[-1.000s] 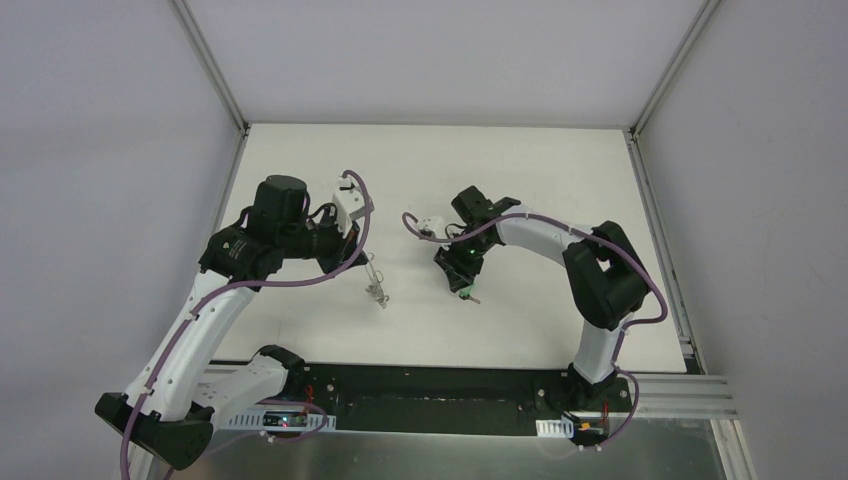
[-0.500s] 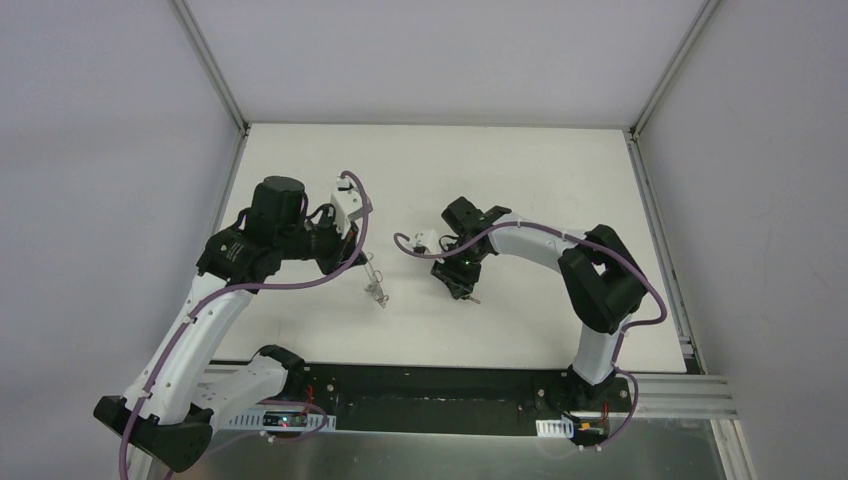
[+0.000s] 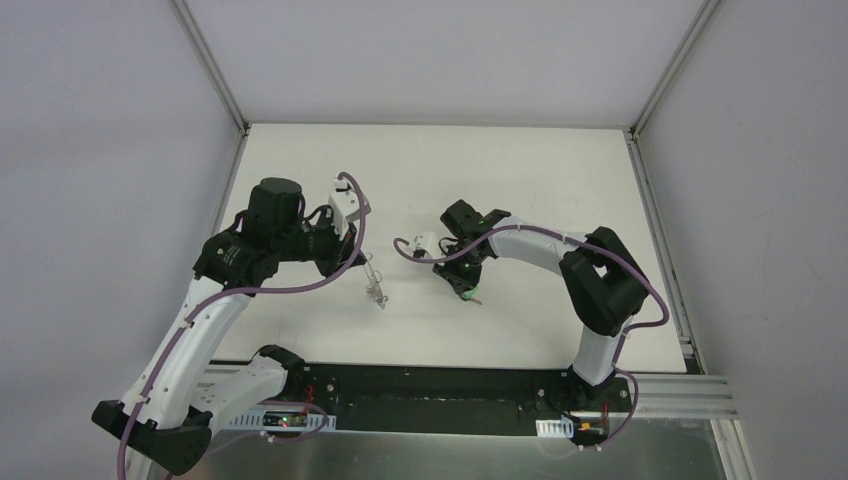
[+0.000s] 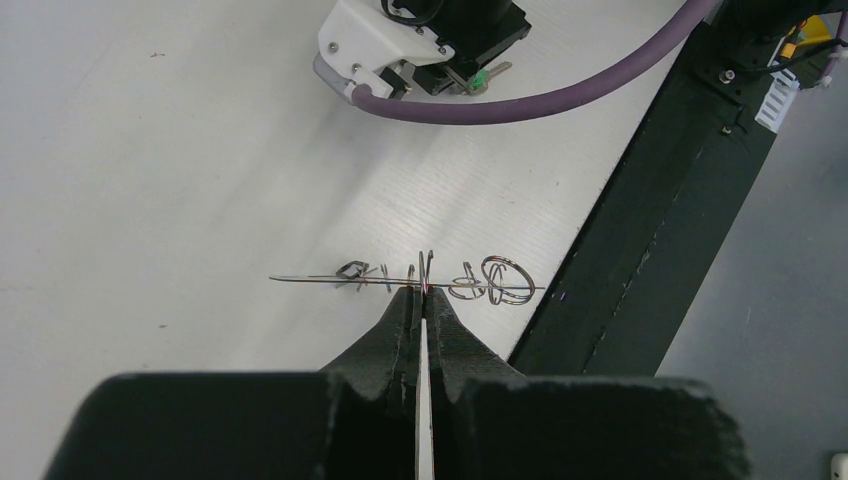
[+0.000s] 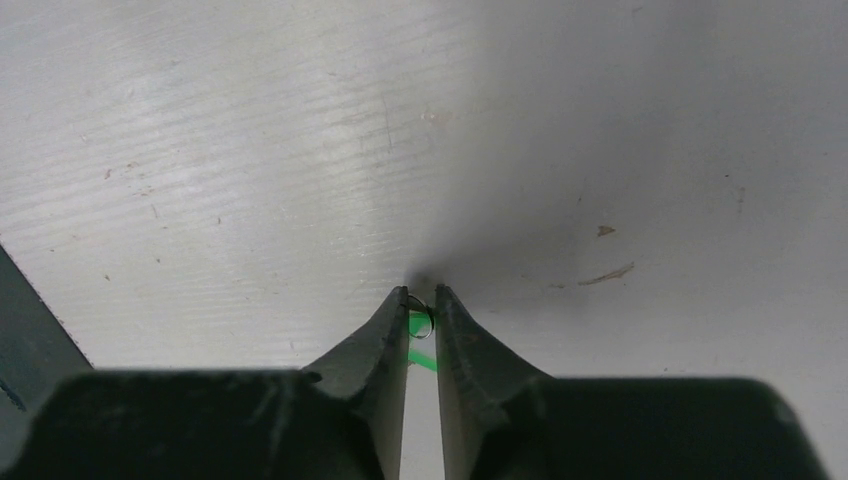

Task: Put the keys on the keyring

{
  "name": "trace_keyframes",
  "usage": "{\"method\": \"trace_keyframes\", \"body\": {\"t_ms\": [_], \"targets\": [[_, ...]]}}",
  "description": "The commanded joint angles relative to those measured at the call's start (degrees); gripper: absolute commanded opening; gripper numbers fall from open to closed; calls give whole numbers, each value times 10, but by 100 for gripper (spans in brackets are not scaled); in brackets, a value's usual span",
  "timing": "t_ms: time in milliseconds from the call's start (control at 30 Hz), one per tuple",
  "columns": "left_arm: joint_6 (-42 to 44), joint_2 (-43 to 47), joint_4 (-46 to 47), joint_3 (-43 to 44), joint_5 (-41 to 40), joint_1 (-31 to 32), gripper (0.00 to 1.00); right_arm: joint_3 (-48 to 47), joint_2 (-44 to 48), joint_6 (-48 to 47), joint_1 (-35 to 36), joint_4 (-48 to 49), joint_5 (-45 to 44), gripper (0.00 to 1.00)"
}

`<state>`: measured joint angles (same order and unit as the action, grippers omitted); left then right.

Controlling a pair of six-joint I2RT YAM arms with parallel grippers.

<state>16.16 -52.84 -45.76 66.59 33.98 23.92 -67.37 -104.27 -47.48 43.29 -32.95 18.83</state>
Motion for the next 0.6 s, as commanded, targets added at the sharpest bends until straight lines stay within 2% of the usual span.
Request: {"method": "trace_keyframes", "body": {"t_ms": [0, 300, 567], "targets": [[13, 12, 11, -1, 6, -3, 0, 5, 15, -6, 4, -34, -15, 8], [12, 12, 12, 2, 6, -3, 0, -6, 23, 8, -4, -44, -5, 0], [10, 11, 12, 2, 6, -3, 0, -8, 54, 29, -31, -45, 4, 0]]}}
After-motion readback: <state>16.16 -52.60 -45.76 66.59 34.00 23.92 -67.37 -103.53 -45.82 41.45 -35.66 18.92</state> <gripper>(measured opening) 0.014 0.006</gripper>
